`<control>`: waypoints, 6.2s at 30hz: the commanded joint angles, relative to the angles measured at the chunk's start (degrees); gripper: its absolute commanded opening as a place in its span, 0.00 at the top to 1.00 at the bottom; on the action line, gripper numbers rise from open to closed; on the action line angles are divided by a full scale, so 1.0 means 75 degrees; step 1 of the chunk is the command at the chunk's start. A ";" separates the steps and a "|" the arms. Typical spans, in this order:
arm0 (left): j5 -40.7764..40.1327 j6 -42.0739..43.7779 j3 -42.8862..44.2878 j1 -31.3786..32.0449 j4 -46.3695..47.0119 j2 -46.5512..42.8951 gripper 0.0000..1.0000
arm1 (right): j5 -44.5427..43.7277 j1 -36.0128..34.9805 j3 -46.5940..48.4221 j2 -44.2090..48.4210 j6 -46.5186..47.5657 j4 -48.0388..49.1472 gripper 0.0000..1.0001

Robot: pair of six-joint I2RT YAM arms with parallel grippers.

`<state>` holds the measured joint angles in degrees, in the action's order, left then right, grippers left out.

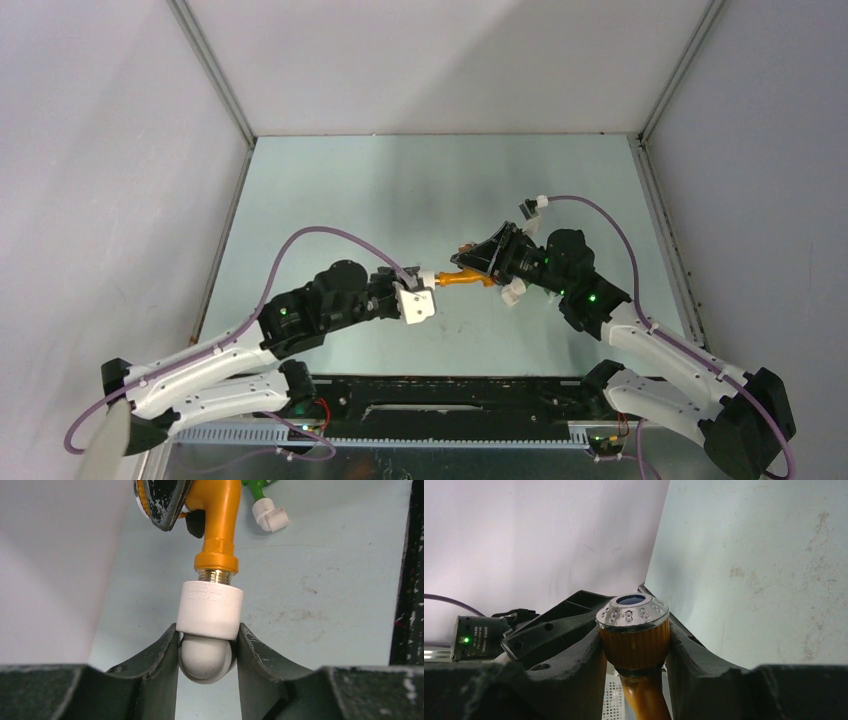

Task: Install the water faucets
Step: Screw the water faucet onto the adaptor, then place the water faucet at the center of the board.

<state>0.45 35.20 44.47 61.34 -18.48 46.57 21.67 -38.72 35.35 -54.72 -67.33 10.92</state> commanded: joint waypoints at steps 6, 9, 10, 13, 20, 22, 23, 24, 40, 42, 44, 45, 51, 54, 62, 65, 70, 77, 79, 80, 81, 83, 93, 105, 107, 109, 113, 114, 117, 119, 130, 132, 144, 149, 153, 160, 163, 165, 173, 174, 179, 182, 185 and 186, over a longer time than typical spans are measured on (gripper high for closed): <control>-0.0347 0.1214 0.0406 0.0907 0.1086 0.0029 1.00 | 0.0022 -0.0027 0.0056 -0.0024 -0.0334 0.0414 1.00; -0.0411 0.1352 0.0410 0.1010 0.1075 0.0044 1.00 | -0.0038 -0.0024 0.0056 -0.0005 -0.0307 0.0369 1.00; -0.0421 0.1363 0.0411 0.1025 0.1064 0.0045 1.00 | -0.0046 -0.0021 0.0056 -0.0005 -0.0338 0.0407 1.00; -0.0560 0.1361 0.0362 0.1114 0.1148 0.0056 1.00 | -0.0025 -0.0025 0.0050 0.0003 -0.0431 0.0555 1.00; -0.1448 0.1673 0.0022 0.1459 0.1808 0.0041 1.00 | 0.0092 0.0029 0.0056 0.0012 -0.0709 0.0781 1.00; -0.1605 0.1776 -0.0147 0.1530 0.2151 -0.0030 1.00 | 0.0144 0.0042 0.0056 0.0039 -0.0823 0.0918 1.00; -0.1652 0.1806 -0.0233 0.1546 0.2337 -0.0072 1.00 | 0.0166 0.0055 0.0056 0.0050 -0.0880 0.0974 1.00; -0.1660 0.2006 -0.0438 0.1587 0.2736 -0.0246 1.00 | 0.0242 0.0091 0.0056 0.0116 -0.1062 0.1084 1.00; -0.1516 0.3278 -0.0678 0.1744 0.2796 -0.0397 1.00 | 0.0367 0.0115 0.0056 0.0338 -0.1133 0.0810 1.00; -0.1776 0.3530 -0.0662 0.1874 0.2826 -0.0332 1.00 | 0.0351 0.0121 0.0056 0.0377 -0.1098 0.0756 1.00; -0.2021 0.3821 -0.0726 0.2018 0.2975 -0.0312 1.00 | 0.0333 0.0121 0.0056 0.0392 -0.1120 0.0772 1.00; -0.2170 0.3984 -0.0792 0.2107 0.3102 -0.0295 1.00 | 0.0349 0.0117 0.0056 0.0393 -0.1143 0.0816 1.00; -0.2818 0.4956 -0.1108 0.2674 0.4049 -0.0245 1.00 | 0.0413 0.0128 0.0056 0.0388 -0.1249 0.0894 1.00; -0.3140 0.5477 -0.1168 0.2939 0.4428 -0.0163 1.00 | 0.0448 0.0132 0.0056 0.0391 -0.1292 0.0940 1.00; -0.3722 0.6721 -0.1321 0.3502 0.5301 0.0192 1.00 | 0.0603 0.0145 0.0056 0.0403 -0.1404 0.1018 1.00; -0.3768 0.7048 -0.1444 0.3633 0.5553 0.0267 1.00 | 0.0727 0.0138 0.0056 0.0426 -0.1445 0.1017 1.00; -0.3907 0.7558 -0.1475 0.3887 0.5645 0.0363 1.00 | 0.0864 0.0151 0.0056 0.0496 -0.1437 0.0852 1.00; -0.4399 0.8326 -0.1231 0.4348 0.5618 0.0675 1.00 | 0.1034 0.0190 0.0056 0.0524 -0.1496 0.0906 1.00; -0.4649 0.8648 -0.1226 0.4414 0.5657 0.0884 1.00 | 0.1085 0.0192 0.0056 0.0502 -0.1538 0.0949 1.00; -0.4717 0.8825 -0.1240 0.4428 0.5651 0.0960 1.00 | 0.1120 0.0191 0.0056 0.0486 -0.1551 0.0966 1.00; -0.4754 0.8938 -0.1265 0.4450 0.5675 0.1017 1.00 | 0.1167 0.0185 0.0056 0.0474 -0.1551 0.0980 1.00; -0.4791 0.9076 -0.1291 0.4497 0.5654 0.1081 1.00 | 0.1256 0.0191 0.0056 0.0463 -0.1560 0.0973 1.00; -0.4876 0.9271 -0.1230 0.4559 0.5380 0.1189 0.98 | 0.1272 0.0217 0.0056 0.0531 -0.1470 0.0790 1.00; -0.5057 0.8737 -0.1402 0.4559 0.5229 0.1151 0.36 | 0.1242 0.0336 0.0056 0.0659 -0.1362 0.0634 1.00; -0.5119 0.8699 -0.1417 0.4559 0.5234 0.1162 0.29 | 0.1199 0.0352 0.0056 0.0699 -0.1342 0.0581 1.00; -0.5159 0.8599 -0.1429 0.4559 0.5222 0.1137 0.28 | 0.1183 0.0374 0.0062 0.0737 -0.1306 0.0511 1.00; -0.5262 0.8504 -0.1464 0.4559 0.5370 0.1096 0.23 | 0.1118 0.0404 0.0056 0.0811 -0.1189 0.0330 1.00; -0.5263 0.8468 -0.1458 0.4559 0.5379 0.1088 0.21 | 0.1086 0.0396 0.0056 0.0824 -0.1141 0.0271 1.00; -0.5240 0.8401 -0.1453 0.4559 0.5424 0.1048 0.03 | 0.1034 0.0424 0.0056 0.0849 -0.1042 0.0139 1.00; -0.5211 0.8273 -0.1421 0.4559 0.5413 0.1054 0.00 | 0.0977 0.0455 0.0056 0.0871 -0.0952 0.0024 1.00; -0.4673 0.6763 -0.1376 0.4565 0.4388 0.0628 0.02 | 0.0806 0.0844 0.0056 0.0564 -0.0293 -0.0272 1.00; -0.4434 0.6227 -0.1334 0.4571 0.4048 0.0466 0.02 | 0.0799 0.0955 0.0056 0.0418 -0.0108 -0.0283 1.00; -0.3622 0.3272 -0.0815 0.4489 0.3451 -0.0350 0.02 | 0.0550 0.1075 0.0056 -0.1115 0.1511 -0.0367 1.00; -0.3357 0.2313 -0.0719 0.3906 0.3717 -0.0579 0.02 | 0.0625 0.0854 0.0056 -0.2089 0.1803 0.0204 1.00; -0.2995 0.1889 -0.0714 0.3408 0.3936 -0.0766 0.02 | 0.0720 0.0584 0.0056 -0.3018 0.1859 0.0914 1.00; -0.2935 0.1789 -0.0667 0.3211 0.3954 -0.0638 0.02 | 0.0856 0.0248 0.0056 -0.4429 0.1644 0.2123 1.00; -0.2921 0.1730 -0.0695 0.3179 0.3989 -0.0613 0.02 | 0.0903 0.0202 0.0056 -0.4878 0.1623 0.2386 1.00; -0.2919 0.1716 -0.0713 0.3171 0.4031 -0.0607 0.02 | 0.0955 0.0183 0.0056 -0.5177 0.1614 0.2538 1.00; -0.2951 0.1643 -0.0778 0.3132 0.4176 -0.0595 0.02 | 0.0884 0.0046 0.0056 -0.5986 0.1735 0.2746 0.84; -0.2938 0.1611 -0.0804 0.3111 0.4210 -0.0603 0.02 | 0.0865 0.0044 0.0056 -0.6049 0.1756 0.2716 0.80; -0.2909 0.1360 -0.0875 0.3021 0.4330 -0.0628 0.02 | 0.0554 0.0042 0.0056 -0.6106 0.1991 0.2255 0.55; -0.2866 0.1118 -0.0937 0.2933 0.4424 -0.0630 0.02 | 0.0342 0.0070 0.0056 -0.6049 0.2131 0.1927 0.38; -0.2783 0.0656 -0.1000 0.2722 0.4582 -0.0609 0.02 | 0.0160 0.0121 0.0056 -0.5950 0.2287 0.1584 0.24; -0.2750 0.0398 -0.1006 0.2622 0.4620 -0.0599 0.02 | 0.0058 0.0138 0.0056 -0.5901 0.2405 0.1454 0.19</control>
<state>-21.78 44.84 36.97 83.02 11.99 42.13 27.81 -38.17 35.77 -99.50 -53.80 28.23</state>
